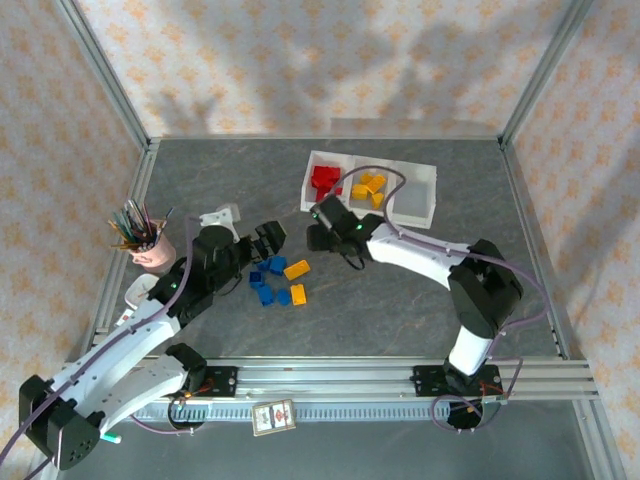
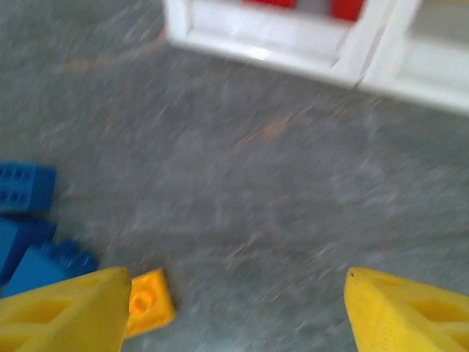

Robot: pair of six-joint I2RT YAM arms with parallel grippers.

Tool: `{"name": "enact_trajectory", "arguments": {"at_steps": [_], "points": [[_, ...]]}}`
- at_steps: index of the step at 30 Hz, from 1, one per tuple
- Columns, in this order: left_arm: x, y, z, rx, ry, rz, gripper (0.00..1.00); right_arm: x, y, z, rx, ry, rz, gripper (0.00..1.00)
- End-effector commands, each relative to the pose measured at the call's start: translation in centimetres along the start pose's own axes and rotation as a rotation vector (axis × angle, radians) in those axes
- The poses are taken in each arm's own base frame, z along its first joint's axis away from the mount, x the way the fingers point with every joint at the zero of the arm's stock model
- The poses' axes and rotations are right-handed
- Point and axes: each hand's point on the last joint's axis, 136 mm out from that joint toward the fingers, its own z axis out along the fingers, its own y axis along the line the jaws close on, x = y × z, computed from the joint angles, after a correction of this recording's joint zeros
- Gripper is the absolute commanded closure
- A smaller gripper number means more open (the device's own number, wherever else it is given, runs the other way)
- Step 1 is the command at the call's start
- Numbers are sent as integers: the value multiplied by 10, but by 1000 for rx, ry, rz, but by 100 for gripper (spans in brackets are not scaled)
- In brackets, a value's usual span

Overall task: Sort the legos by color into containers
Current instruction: Pick up the lego from the center of the table.

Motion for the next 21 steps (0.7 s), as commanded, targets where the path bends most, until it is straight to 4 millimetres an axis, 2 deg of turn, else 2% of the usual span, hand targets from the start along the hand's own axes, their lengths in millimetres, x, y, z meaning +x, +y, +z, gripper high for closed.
{"name": "enact_trajectory", "arguments": {"at_steps": [1, 7, 12, 21], "points": [[5, 24, -9, -81, -9, -31, 1, 15, 18, -9, -41, 2, 35, 23], [9, 38, -22, -103, -32, -70, 1, 49, 41, 6, -69, 57, 17, 20], [7, 42, -28, -107, -54, -87, 1, 60, 50, 23, -60, 76, -96, 17], [6, 45, -30, -123, -63, -79, 1, 64, 62, 47, -38, 89, -222, 8]]}}
